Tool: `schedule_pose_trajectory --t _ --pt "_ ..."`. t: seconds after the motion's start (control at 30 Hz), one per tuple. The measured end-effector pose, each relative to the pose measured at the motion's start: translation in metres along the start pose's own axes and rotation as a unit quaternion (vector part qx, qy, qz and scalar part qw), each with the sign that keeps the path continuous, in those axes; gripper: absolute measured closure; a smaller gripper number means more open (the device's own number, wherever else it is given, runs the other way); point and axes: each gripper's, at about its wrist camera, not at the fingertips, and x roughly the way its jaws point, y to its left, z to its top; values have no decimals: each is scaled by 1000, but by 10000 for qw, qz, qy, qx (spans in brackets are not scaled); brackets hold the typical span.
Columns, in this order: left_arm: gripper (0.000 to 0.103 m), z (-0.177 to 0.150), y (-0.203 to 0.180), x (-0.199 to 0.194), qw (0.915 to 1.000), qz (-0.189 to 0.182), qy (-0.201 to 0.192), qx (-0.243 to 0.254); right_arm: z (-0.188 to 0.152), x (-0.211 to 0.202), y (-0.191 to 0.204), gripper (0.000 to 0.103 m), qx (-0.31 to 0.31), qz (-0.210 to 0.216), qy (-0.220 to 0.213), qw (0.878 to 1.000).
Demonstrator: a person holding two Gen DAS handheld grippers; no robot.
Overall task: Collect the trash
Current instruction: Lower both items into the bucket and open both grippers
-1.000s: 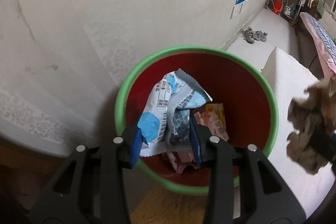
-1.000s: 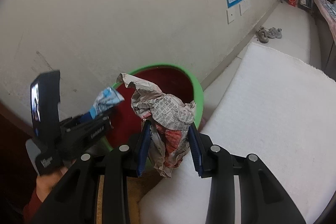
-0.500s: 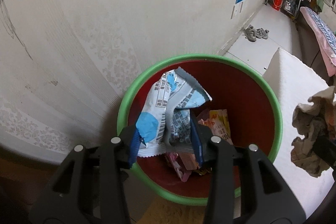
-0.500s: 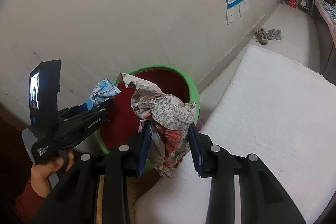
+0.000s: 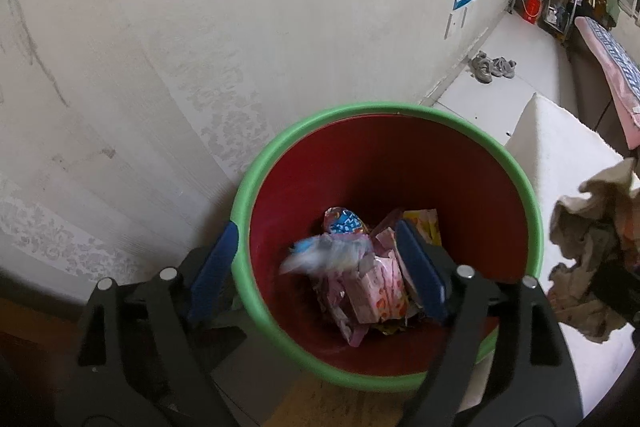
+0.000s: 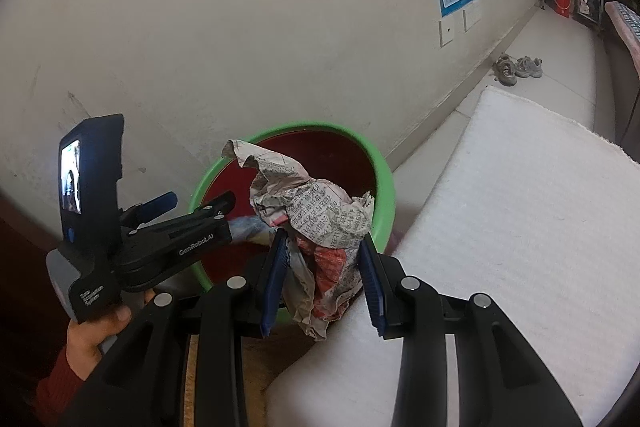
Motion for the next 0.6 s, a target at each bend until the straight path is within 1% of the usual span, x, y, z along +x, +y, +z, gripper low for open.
schedule_pose_trajectory --t 0.23,0.3,0.37,0.5,0.6 --pt "24 -9 16 -22 9996 -14 -174 -231 -1 19 6 67 -108 -62 159 9998" --pt "23 -11 25 -32 9990 -31 -245 -364 1 26 8 66 -154 -87 208 9996" --pt "22 -12 32 -39 9983 -44 -287 -497 0 33 10 63 -196 -137 270 9993" --pt "22 -13 49 -55 9960 -92 -415 -781 -1 44 15 63 -215 -128 334 9991" --pt "22 -15 55 -63 9951 -100 -482 -856 0 51 22 63 -310 -152 332 9989"
